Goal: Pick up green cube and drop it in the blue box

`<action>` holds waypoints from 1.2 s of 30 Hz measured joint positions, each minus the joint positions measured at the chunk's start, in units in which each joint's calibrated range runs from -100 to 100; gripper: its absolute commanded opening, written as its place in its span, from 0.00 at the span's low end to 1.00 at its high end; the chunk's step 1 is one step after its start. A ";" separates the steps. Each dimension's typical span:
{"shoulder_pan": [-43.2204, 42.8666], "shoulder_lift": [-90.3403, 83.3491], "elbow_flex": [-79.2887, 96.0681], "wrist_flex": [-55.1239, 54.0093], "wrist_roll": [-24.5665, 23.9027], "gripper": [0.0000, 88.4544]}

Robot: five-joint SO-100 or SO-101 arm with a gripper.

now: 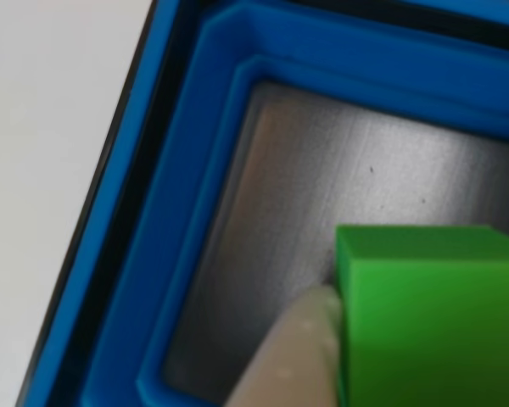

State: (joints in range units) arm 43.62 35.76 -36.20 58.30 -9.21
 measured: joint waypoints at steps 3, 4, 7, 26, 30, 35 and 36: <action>0.00 0.00 0.00 0.00 0.00 0.16; 0.00 0.00 0.00 0.00 0.00 0.16; 0.00 0.00 0.00 0.00 0.00 0.16; 0.14 0.00 0.00 0.00 0.00 0.28; 0.14 0.00 0.00 0.00 0.00 0.30; 0.14 0.00 0.00 0.00 0.00 0.30; 0.14 0.00 0.00 0.00 0.00 0.30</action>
State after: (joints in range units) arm 43.76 35.76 -36.20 58.30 -9.21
